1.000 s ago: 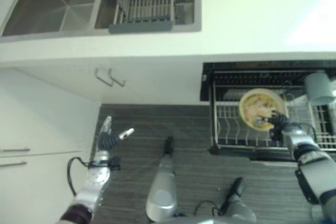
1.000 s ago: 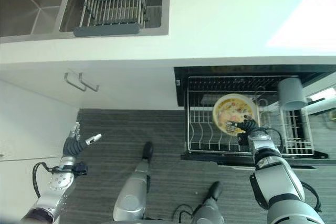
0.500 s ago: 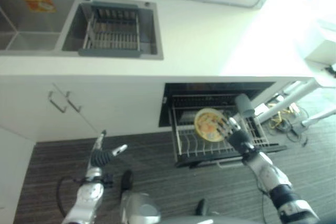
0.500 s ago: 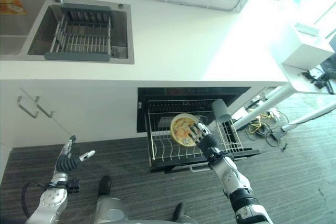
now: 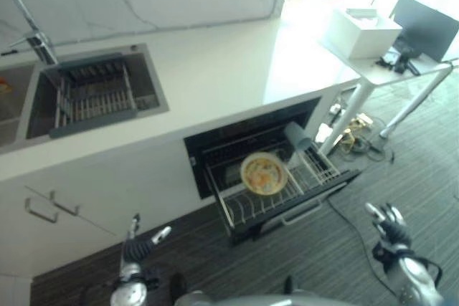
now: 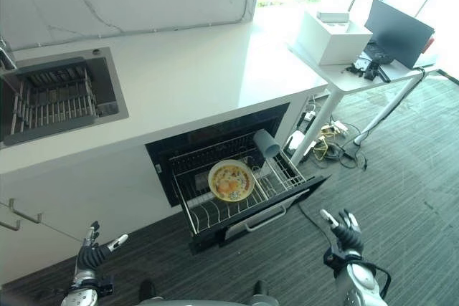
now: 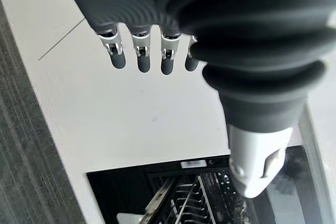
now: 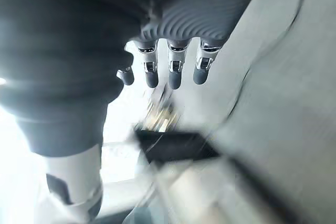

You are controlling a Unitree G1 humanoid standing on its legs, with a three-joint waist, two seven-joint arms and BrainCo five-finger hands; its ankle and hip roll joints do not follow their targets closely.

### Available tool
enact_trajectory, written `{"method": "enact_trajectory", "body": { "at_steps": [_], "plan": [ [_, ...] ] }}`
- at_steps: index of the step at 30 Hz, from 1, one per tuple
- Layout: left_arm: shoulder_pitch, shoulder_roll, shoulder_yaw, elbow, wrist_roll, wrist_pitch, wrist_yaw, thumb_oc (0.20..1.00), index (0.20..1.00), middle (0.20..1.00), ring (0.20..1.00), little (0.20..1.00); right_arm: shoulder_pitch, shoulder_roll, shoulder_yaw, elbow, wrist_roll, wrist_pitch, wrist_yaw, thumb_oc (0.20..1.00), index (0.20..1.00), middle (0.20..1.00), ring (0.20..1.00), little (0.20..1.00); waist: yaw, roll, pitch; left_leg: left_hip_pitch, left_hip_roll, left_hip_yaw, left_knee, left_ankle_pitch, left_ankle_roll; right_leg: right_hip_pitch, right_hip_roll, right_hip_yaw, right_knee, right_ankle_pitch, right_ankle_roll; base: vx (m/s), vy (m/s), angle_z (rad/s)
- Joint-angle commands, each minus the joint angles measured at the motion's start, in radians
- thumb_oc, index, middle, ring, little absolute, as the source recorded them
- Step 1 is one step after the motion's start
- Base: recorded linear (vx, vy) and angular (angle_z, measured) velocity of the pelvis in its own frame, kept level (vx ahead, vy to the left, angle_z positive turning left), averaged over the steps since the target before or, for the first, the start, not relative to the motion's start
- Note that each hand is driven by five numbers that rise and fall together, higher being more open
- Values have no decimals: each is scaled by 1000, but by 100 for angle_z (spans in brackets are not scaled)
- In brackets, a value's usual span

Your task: Place the dishes in the dishwasher.

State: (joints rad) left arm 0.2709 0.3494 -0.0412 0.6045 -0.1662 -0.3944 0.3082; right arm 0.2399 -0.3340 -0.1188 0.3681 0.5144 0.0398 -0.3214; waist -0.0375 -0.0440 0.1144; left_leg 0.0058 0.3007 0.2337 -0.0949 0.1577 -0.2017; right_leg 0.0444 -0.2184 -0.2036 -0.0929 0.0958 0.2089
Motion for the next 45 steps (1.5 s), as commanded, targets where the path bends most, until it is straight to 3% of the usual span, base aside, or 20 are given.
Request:
{"method": "enact_trajectory", "body": {
  "at_steps": [1, 11, 20, 25, 29, 37, 45],
  "plan": [
    [-77, 46, 18, -7, 18, -47, 9, 1000, 1000, 1000, 1000, 1000, -128, 27, -33, -26, -2, -65, -124, 1000, 1000, 1000, 1000, 1000, 21, -14, 69, 75, -2, 15, 8, -99, 42, 20, -49, -67, 6, 25, 39, 65, 43, 1],
    [-112, 55, -101, 53, 32, -24, 9, 1000, 1000, 1000, 1000, 1000, -276, 58, 59, 356, 249, -48, -125, 1000, 1000, 1000, 1000, 1000, 84, 44, 54, 79, -36, -48, 8, -108, 32, 49, -84, -113, 6, 17, 35, 100, 11, 7],
    [-100, 30, -175, 131, 1, -41, 48, 1000, 1000, 1000, 1000, 1000, -457, -54, 29, 638, 330, 4, -67, 1000, 1000, 1000, 1000, 1000, 155, 139, 62, 35, -104, -145, 8, -108, 41, 56, -144, -146, 6, 16, 38, 70, 82, 29],
    [-63, -28, -213, 168, 3, -81, 41, 1000, 1000, 1000, 1000, 1000, -557, -212, 28, 747, 186, 60, 5, 1000, 1000, 1000, 1000, 1000, 184, 233, 73, 11, -163, -168, 8, -102, 42, 54, -202, -168, 10, 26, 43, 45, 257, 20],
    [-33, -59, -246, 174, 0, -88, 37, 1000, 1000, 1000, 1000, 1000, -616, -302, 41, 808, 98, 52, 45, 1000, 1000, 1000, 1000, 1000, 197, 290, 82, 1, -199, -176, 8, -99, 43, 51, -241, -178, 15, 34, 46, 56, 232, 5],
    [23, -98, -272, 190, -2, -99, 35, 1000, 1000, 1000, 1000, 1000, -752, -466, 63, 826, -34, 30, 118, 1000, 1000, 1000, 1000, 1000, 224, 380, 121, -31, -248, -185, 8, -79, 38, 32, -308, -187, 33, 51, 51, 57, 193, 10],
    [78, -97, -258, 243, 0, -119, 10, 1000, 1000, 1000, 1000, 1000, -938, -613, 129, 802, -154, 32, 215, 1000, 1000, 1000, 1000, 1000, 261, 428, 144, -65, -286, -214, 8, -51, 38, 6, -346, -173, 69, 45, 53, 111, 162, 11]
  ]
}}
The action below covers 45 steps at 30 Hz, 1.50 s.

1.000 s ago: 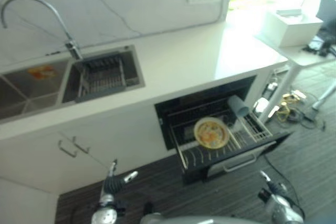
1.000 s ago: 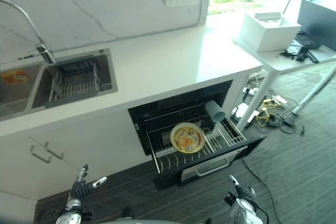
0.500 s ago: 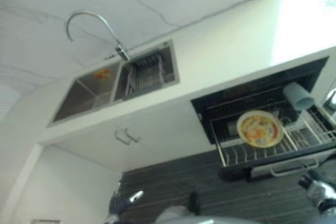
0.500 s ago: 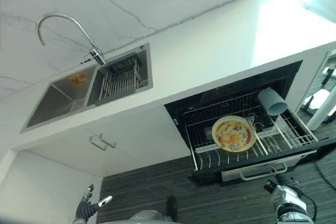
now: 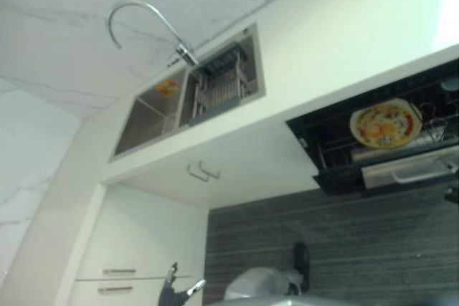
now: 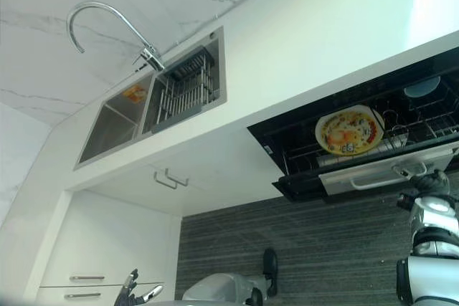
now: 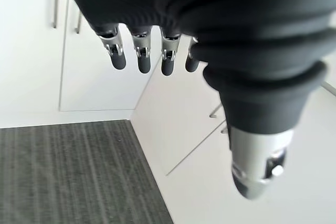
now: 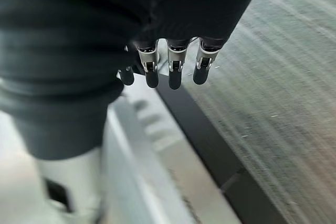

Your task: Place the dishes in the dishwasher.

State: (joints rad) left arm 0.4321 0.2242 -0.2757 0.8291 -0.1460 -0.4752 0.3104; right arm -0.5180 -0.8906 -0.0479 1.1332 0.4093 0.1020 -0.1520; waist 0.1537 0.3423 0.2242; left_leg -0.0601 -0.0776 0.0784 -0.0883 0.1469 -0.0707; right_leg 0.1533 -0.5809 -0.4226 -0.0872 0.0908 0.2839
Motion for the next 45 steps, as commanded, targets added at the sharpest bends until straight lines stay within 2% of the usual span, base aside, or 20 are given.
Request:
{"method": "enact_trajectory", "body": {
  "at_steps": [1, 7, 11, 14, 16, 19, 23, 27, 30, 31, 32, 33, 37, 38, 39, 41, 42, 45],
  "plan": [
    [-78, 30, -18, 30, -26, -43, 7, 1000, 1000, 1000, 1000, 1000, -218, -88, 73, 36, -78, -29, 68, 1000, 1000, 1000, 1000, 1000, 77, 50, 39, -9, 85, -67, 1, -34, -93, -112, 10, 51, 71, 48, -22, 88, 143, 17],
    [-69, 67, 16, 45, -23, -16, 1, 1000, 1000, 1000, 1000, 1000, -435, -230, 165, 75, -130, 4, 82, 1000, 1000, 1000, 1000, 1000, 130, 79, 49, -64, 55, -114, 1, 1, -89, -138, -13, 50, 108, 37, -22, 54, 91, 8],
    [-75, 100, 44, 51, -27, 40, -26, 1000, 1000, 1000, 1000, 1000, -640, -295, 263, 100, -106, 39, 96, 1000, 1000, 1000, 1000, 1000, 166, 96, 44, -96, 29, -151, 1, 19, -83, -158, -35, 41, 151, 15, -22, 40, 49, 33],
    [-68, 115, 62, 48, -2, 91, -91, 1000, 1000, 1000, 1000, 1000, -813, -330, 365, 133, -140, 63, 122, 1000, 1000, 1000, 1000, 1000, 195, 102, 32, -125, 16, -172, 1, 34, -77, -180, -44, 49, 176, 1, -22, 45, 43, 21],
    [-62, 128, 56, 20, 4, 121, -137, 1000, 1000, 1000, 1000, 1000, -905, -331, 434, 135, -143, 63, 151, 1000, 1000, 1000, 1000, 1000, 206, 108, 31, -138, 11, -184, 1, 39, -72, -196, -44, 55, 189, -7, -22, 42, 18, 34],
    [-54, 150, 54, -42, -12, 150, -153, 1000, 1000, 1000, 1000, 1000, -958, -321, 471, 129, -132, 51, 150, 1000, 1000, 1000, 1000, 1000, 213, 115, 38, -151, 13, -188, 1, 38, -72, -211, -43, 64, 192, -11, -22, 1, -2, 11],
    [-44, 162, 66, -54, -14, 131, -145, 1000, 1000, 1000, 1000, 1000, -962, -311, 471, 127, -110, 28, 137, 1000, 1000, 1000, 1000, 1000, 220, 116, 50, -160, 20, -190, 1, 40, -71, -218, -36, 65, 190, -13, -22, -38, -51, -8],
    [-54, 170, 84, -50, 0, 113, -153, 1000, 1000, 1000, 1000, 1000, -957, -296, 457, 122, -126, 25, 138, 1000, 1000, 1000, 1000, 1000, 229, 102, 60, -169, 28, -196, 1, 35, -73, -222, -31, 59, 184, -9, -22, -59, -113, -4],
    [-54, 172, 85, -69, -2, 100, -147, 1000, 1000, 1000, 1000, 1000, -929, -280, 449, 109, -97, 5, 157, 1000, 1000, 1000, 1000, 1000, 228, 91, 69, -169, 39, -193, 1, 32, -75, -221, -19, 59, 175, -10, -22, -34, -55, -6],
    [-54, 175, 86, -78, -17, 100, -143, 1000, 1000, 1000, 1000, 1000, -906, -270, 432, 101, -50, -15, 170, 1000, 1000, 1000, 1000, 1000, 226, 88, 71, -168, 44, -192, 1, 30, -78, -214, -14, 54, 169, -11, -22, -8, -28, -5],
    [-57, 175, 95, -89, -36, 100, -133, 1000, 1000, 1000, 1000, 1000, -865, -258, 400, 81, 44, -8, 178, 1000, 1000, 1000, 1000, 1000, 222, 80, 74, -166, 48, -190, 1, 26, -79, -208, -11, 50, 164, -9, -22, -1, -31, -2],
    [-57, 175, 98, -94, -40, 102, -132, 1000, 1000, 1000, 1000, 1000, -847, -255, 385, 75, 51, -9, 178, 1000, 1000, 1000, 1000, 1000, 220, 78, 75, -166, 50, -189, 1, 24, -80, -207, -11, 49, 164, -9, -22, -25, -50, -1],
    [-55, 178, 126, -169, -49, 83, -145, 1000, 1000, 1000, 1000, 1000, -542, -204, 185, -132, 144, -12, 167, 1000, 1000, 1000, 1000, 1000, 184, 39, 101, -168, 76, -168, 1, 15, -82, -218, 7, 50, 155, 7, -22, -45, -94, -3],
    [-55, 175, 133, -203, -55, 73, -139, 1000, 1000, 1000, 1000, 1000, -407, -155, 103, -225, 169, -47, 136, 1000, 1000, 1000, 1000, 1000, 161, 21, 119, -170, 86, -157, 1, 10, -81, -218, 18, 55, 144, 14, -22, -42, -126, -10],
    [-52, 186, 137, -212, -57, 64, -138, 1000, 1000, 1000, 1000, 1000, -329, -128, 49, -278, 168, -45, 131, 1000, 1000, 1000, 1000, 1000, 160, 6, 121, -166, 89, -153, 1, 8, -81, -213, 22, 57, 139, 17, -22, -65, -174, -10],
    [-60, 204, 147, -254, -73, 47, -117, 1000, 1000, 1000, 1000, 1000, -144, -13, -24, -461, 147, -63, 56, 1000, 1000, 1000, 1000, 1000, 140, -35, 147, -166, 106, -138, 1, 2, -76, -213, 40, 66, 124, 28, -22, -113, -217, -22],
    [-72, 213, 153, -273, -85, 30, -101, 1000, 1000, 1000, 1000, 1000, -68, 54, -36, -547, 140, -72, 11, 1000, 1000, 1000, 1000, 1000, 129, -59, 162, -170, 119, -127, 1, 0, -76, -210, 51, 68, 112, 35, -22, -137, -233, -22],
    [-96, 228, 164, -309, -112, 19, -74, 1000, 1000, 1000, 1000, 1000, 40, 155, -30, -694, 101, -79, -73, 1000, 1000, 1000, 1000, 1000, 112, -104, 179, -174, 138, -114, 1, -5, -74, -200, 73, 72, 88, 46, -22, -107, -147, -20]
  ]
}}
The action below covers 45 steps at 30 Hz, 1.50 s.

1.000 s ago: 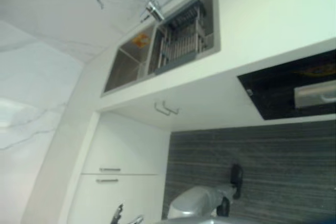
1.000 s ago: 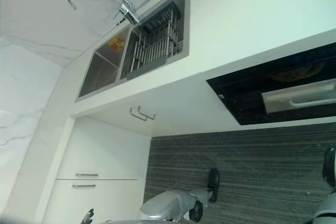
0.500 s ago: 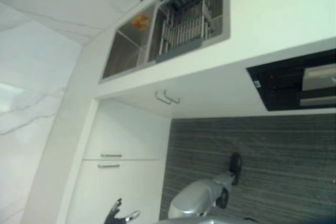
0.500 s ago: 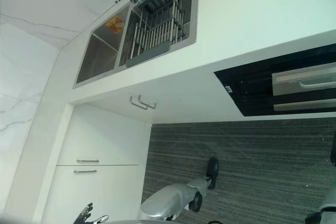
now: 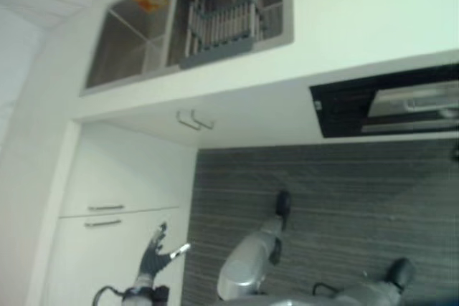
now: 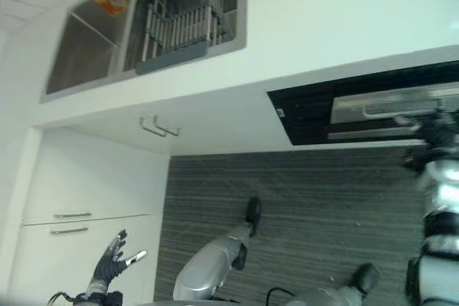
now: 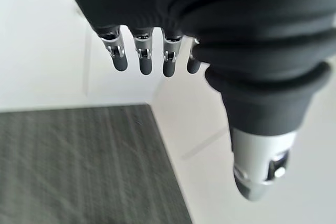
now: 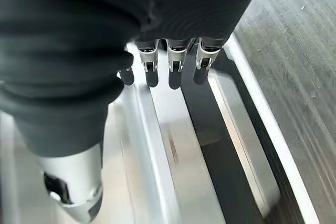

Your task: Place the dishes in the dishwasher.

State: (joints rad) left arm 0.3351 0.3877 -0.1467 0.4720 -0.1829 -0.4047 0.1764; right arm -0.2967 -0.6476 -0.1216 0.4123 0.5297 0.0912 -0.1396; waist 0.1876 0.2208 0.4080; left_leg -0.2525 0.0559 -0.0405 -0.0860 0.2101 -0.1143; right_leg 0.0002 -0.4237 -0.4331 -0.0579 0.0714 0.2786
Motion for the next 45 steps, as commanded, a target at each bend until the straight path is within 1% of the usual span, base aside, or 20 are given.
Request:
{"method": "enact_trajectory", "body": {
  "at_steps": [1, 6, 8, 11, 12, 15, 18, 19, 20, 21, 22, 23, 25, 26, 30, 32, 34, 37, 42, 45],
  "plan": [
    [-23, 74, 54, 30, -108, -34, 55, 1000, 1000, 1000, 1000, 1000, -132, -44, 55, -38, -43, -83, -107, 1000, 1000, 1000, 1000, 1000, 63, -2, -1, 19, 15, 15, -1, -70, -31, -43, -76, 88, 50, 70, -17, -78, -52, -17],
    [-86, 102, 83, -10, -145, -35, 72, 1000, 1000, 1000, 1000, 1000, -13, 76, 77, -146, -109, -156, -169, 1000, 1000, 1000, 1000, 1000, 35, -75, -7, 28, 45, 35, -1, -85, -30, -23, -47, 97, 26, 80, -17, -65, -48, -5],
    [-103, 103, 92, -20, -126, -55, 61, 1000, 1000, 1000, 1000, 1000, 25, 111, 81, -132, -120, -178, -153, 1000, 1000, 1000, 1000, 1000, 34, -123, -25, 46, 61, 40, 0, -95, -30, 0, -31, 91, 15, 88, -17, -47, -30, -3],
    [-119, 98, 85, -19, -120, -52, 28, 1000, 1000, 1000, 1000, 1000, 82, 137, 108, -101, -153, -176, -116, 1000, 1000, 1000, 1000, 1000, 29, -169, -66, 86, 79, 59, -1, -107, -29, 39, -14, 77, 6, 97, -17, 9, 90, -7],
    [-132, 87, 87, -11, -160, -17, -50, 1000, 1000, 1000, 1000, 1000, 146, 173, 123, -70, -168, -164, -49, 1000, 1000, 1000, 1000, 1000, 22, -206, -99, 123, 79, 68, -1, -121, -18, 65, -7, 70, 25, 108, -17, 87, 134, -27],
    [-144, 74, 79, 13, -157, 29, -120, 1000, 1000, 1000, 1000, 1000, 216, 210, 150, -24, -156, -180, 6, 1000, 1000, 1000, 1000, 1000, 13, -240, -135, 163, 73, 64, -1, -136, 1, 77, 4, 78, 97, 130, -17, 87, 67, -20],
    [-173, 64, 45, 97, -177, 105, -244, 1000, 1000, 1000, 1000, 1000, 272, 253, 171, 69, -153, -223, 49, 1000, 1000, 1000, 1000, 1000, -14, -267, -162, 218, 57, 46, 0, -150, 35, 88, 30, 142, 223, 137, -17, 93, 41, 8],
    [-187, 60, 34, 128, -194, 124, -270, 1000, 1000, 1000, 1000, 1000, 273, 260, 183, 89, -157, -225, 58, 1000, 1000, 1000, 1000, 1000, -38, -266, -162, 238, 54, 44, -1, -155, 47, 72, 76, 189, 248, 102, -20, 96, 21, 0],
    [-207, 60, 13, 162, -154, 126, -249, 1000, 1000, 1000, 1000, 1000, 279, 266, 197, 102, -158, -215, 70, 1000, 1000, 1000, 1000, 1000, -70, -264, -162, 259, 48, 28, -1, -164, 62, 60, 159, 243, 240, 26, -41, 76, -9, -6],
    [-218, 63, 2, 176, -139, 130, -248, 1000, 1000, 1000, 1000, 1000, 284, 268, 204, 106, -152, -213, 68, 1000, 1000, 1000, 1000, 1000, -83, -264, -165, 260, 44, 19, -1, -161, 68, 50, 195, 266, 229, 6, -49, 126, -118, 6],
    [-250, 65, -19, 210, -135, 147, -274, 1000, 1000, 1000, 1000, 1000, 302, 273, 223, 117, -132, -213, 54, 1000, 1000, 1000, 1000, 1000, -121, -267, -170, 275, 27, -8, -1, -167, 80, 27, 284, 328, 208, -37, -80, 109, -185, 22],
    [-277, 54, -20, 244, -160, 162, -302, 1000, 1000, 1000, 1000, 1000, 312, 272, 238, 146, -150, -218, 67, 1000, 1000, 1000, 1000, 1000, -150, -269, -171, 294, 15, -20, -1, -176, 81, 10, 335, 352, 168, -49, -111, 105, -224, 56],
    [-297, 40, -13, 281, -185, 182, -322, 1000, 1000, 1000, 1000, 1000, 316, 277, 258, 216, -183, -246, 85, 1000, 1000, 1000, 1000, 1000, -161, -270, -172, 301, 6, -25, -1, -171, 77, 16, 344, 361, 159, -46, -126, 55, -304, 138],
    [-301, 15, -13, 330, -162, 183, -338, 1000, 1000, 1000, 1000, 1000, 302, 278, 268, 299, -193, -248, 120, 1000, 1000, 1000, 1000, 1000, -165, -259, -179, 313, 15, -22, -1, -161, 54, 58, 376, 375, 105, -68, -157, 55, -361, 145],
    [-294, -17, -13, 373, -167, 186, -408, 1000, 1000, 1000, 1000, 1000, 301, 273, 277, 339, -225, -208, 134, 1000, 1000, 1000, 1000, 1000, -163, -248, -187, 311, 57, 32, 16, -142, 7, 126, 370, 342, 17, -60, -171, -3, -192, 59],
    [-299, -35, -18, 396, -193, 198, -444, 1000, 1000, 1000, 1000, 1000, 306, 262, 275, 348, -249, -181, 135, 1000, 1000, 1000, 1000, 1000, -170, -247, -189, 290, 81, 116, 74, -144, -13, 154, 348, 278, -19, -48, -171, -81, -34, 76],
    [-312, -63, -21, 427, -227, 202, -455, 1000, 1000, 1000, 1000, 1000, 304, 263, 269, 380, -234, -168, 136, 1000, 1000, 1000, 1000, 1000, -189, -253, -198, 289, 97, 195, 152, -190, -11, 160, 317, 222, -29, -44, -171, -112, 61, 81],
    [-327, -84, -17, 452, -232, 200, -461, 1000, 1000, 1000, 1000, 1000, 305, 280, 271, 424, -227, -199, 136, 1000, 1000, 1000, 1000, 1000, -212, -230, -229, 378, 93, 250, 19, -170, -5, 141, 309, 176, -29, -30, -146, -61, 162, 45],
    [-366, -90, -6, 460, -276, 187, -450, 1000, 1000, 1000, 1000, 1000, 288, 334, 298, 434, -212, -215, 140, 1000, 1000, 1000, 1000, 1000, -222, -236, -264, 408, 58, 198, -1, -212, 14, 143, 301, 211, -29, -10, -129, 32, 133, 16],
    [-366, -87, -1, 455, -303, 184, -461, 1000, 1000, 1000, 1000, 1000, 291, 348, 303, 435, -202, -217, 134, 1000, 1000, 1000, 1000, 1000, -226, -242, -268, 424, 50, 204, -1, -225, 25, 154, 296, 213, -29, -11, -125, 57, 101, 4]
  ]
}}
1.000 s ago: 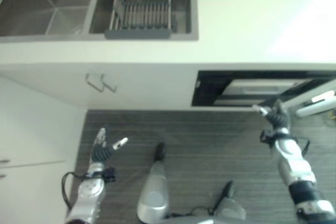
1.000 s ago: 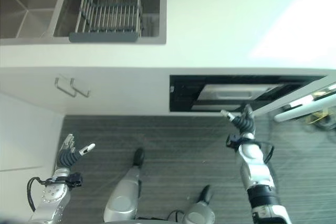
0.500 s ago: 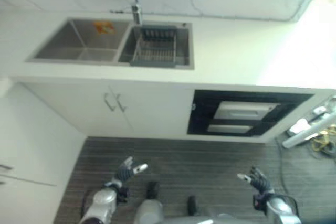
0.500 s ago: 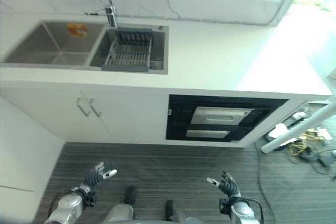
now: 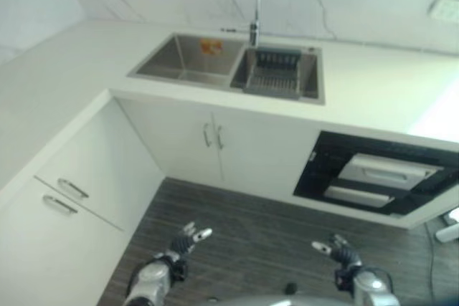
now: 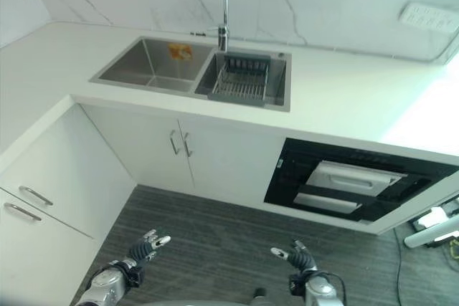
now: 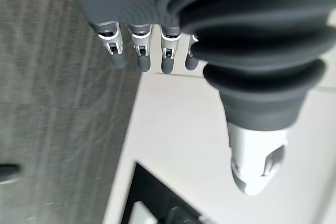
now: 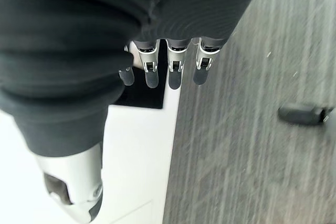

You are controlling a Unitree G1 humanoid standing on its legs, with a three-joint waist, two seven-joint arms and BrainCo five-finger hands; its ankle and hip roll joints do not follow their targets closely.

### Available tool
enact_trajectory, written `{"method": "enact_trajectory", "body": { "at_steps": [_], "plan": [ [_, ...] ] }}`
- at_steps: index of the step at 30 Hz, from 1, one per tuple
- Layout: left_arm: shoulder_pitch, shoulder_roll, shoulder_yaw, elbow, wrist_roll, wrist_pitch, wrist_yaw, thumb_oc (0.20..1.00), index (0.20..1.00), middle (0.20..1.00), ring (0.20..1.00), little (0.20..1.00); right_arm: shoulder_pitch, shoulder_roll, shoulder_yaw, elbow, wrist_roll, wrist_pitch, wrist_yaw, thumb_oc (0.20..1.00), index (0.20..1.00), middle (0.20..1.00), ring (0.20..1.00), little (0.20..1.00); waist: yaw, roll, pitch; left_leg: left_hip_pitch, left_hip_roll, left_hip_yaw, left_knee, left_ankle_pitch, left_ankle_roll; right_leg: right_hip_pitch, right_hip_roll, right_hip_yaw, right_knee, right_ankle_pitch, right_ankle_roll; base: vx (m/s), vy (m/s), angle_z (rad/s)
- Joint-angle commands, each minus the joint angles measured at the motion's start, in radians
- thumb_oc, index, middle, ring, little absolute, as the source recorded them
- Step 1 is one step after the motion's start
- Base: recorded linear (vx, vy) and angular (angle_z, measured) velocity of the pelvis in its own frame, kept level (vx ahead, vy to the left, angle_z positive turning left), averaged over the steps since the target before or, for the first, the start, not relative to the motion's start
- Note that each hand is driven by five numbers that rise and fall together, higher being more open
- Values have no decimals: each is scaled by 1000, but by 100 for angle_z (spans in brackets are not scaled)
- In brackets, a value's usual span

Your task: Place the dishes in the dishwasher.

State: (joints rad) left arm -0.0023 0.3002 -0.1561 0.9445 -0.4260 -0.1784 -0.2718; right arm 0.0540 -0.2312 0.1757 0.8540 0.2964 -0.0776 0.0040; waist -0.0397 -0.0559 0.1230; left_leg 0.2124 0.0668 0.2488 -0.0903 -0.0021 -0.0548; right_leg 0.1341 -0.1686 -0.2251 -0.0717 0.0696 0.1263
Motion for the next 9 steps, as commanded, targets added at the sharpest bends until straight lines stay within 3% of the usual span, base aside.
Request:
{"method": "enact_trajectory", "body": {
  "at_steps": [1, 9],
  "plan": [
    [-26, 1, 12, -19, -75, -43, -15, 1000, 1000, 1000, 1000, 1000, -61, -64, 3, -3, 35, -47, -8, 1000, 1000, 1000, 1000, 1000, 0, 34, 16, -37, 36, -85, 3, -15, -31, 22, 39, 7, -15, -9, 28, 47, 85, 1],
    [0, 14, 33, -60, -101, -83, -29, 1000, 1000, 1000, 1000, 1000, -61, -57, 14, -20, 30, -50, -3, 1000, 1000, 1000, 1000, 1000, 2, 25, 11, -20, 24, -69, 3, -31, -10, 32, 25, 20, -9, -6, 39, 26, 47, -4]
  ]
}}
